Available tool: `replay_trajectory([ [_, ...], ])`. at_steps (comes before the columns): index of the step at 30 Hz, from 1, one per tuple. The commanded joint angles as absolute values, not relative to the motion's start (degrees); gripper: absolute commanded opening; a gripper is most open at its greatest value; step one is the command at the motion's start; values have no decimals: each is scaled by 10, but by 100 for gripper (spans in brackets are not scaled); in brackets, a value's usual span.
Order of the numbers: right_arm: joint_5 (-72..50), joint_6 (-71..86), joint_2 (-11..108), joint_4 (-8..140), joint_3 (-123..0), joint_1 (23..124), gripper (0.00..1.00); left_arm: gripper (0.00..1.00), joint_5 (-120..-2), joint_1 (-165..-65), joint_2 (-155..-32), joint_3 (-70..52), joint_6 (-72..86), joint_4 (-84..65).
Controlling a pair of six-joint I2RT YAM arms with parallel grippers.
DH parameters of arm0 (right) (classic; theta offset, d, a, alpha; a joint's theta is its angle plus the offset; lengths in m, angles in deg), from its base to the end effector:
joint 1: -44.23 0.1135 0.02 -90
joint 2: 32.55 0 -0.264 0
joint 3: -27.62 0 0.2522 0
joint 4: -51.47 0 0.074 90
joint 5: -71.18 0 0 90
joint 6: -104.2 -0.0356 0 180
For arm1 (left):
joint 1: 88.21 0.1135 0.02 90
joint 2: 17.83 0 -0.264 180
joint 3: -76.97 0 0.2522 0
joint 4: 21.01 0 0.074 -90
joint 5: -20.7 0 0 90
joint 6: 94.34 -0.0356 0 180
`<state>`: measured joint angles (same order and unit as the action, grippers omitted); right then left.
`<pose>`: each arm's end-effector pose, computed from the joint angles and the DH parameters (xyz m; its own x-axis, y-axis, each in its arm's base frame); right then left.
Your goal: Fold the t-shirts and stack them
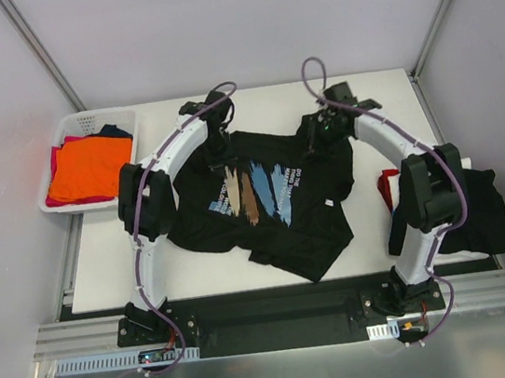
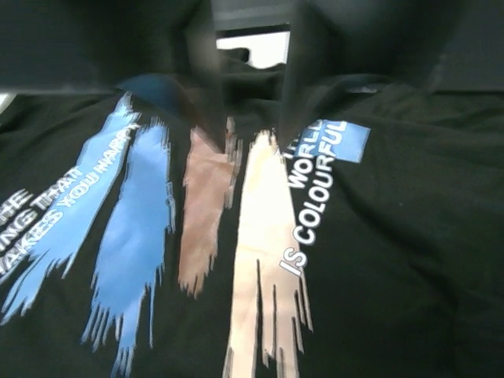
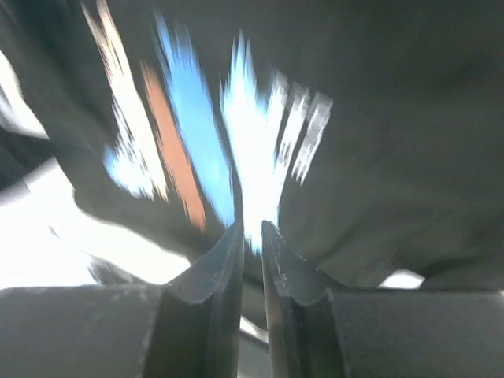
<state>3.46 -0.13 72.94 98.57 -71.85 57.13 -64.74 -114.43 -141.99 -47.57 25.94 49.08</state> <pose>0.3922 0.1037 0.2559 -0.8615 0.0377 -0.5064 -0.2221 0.8689 0.4424 0.4100 -0.2051 0.2309 -0.9612 -0.0869 -0.2619 -0.0226 0.9707 -0.2392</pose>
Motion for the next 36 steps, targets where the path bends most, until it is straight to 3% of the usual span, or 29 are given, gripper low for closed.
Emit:
replay_trajectory([
  [1,41,0,673,1043,-646,633,18,11,-655,-1092,-1447,-524,266,518],
  [2,40,-4,665,1046,-640,640,18,0,-652,-1084,-1454,-535,267,518],
  [8,19,0,647,1078,-626,662,18,0,-627,-1051,-1521,-630,264,518],
  [13,39,9,654,1113,-637,687,17,6,-616,-1027,-1560,-676,268,520],
  [18,35,13,657,1143,-623,729,16,4,-633,-1017,-1542,-635,258,518],
  [23,18,8,668,1139,-608,757,2,0,-626,-1023,-1492,-562,236,485],
  [29,20,-7,696,1126,-614,778,2,2,-627,-1058,-1421,-475,225,440],
  [36,13,-14,705,1131,-622,792,2,2,-621,-1068,-1466,-513,226,436],
])
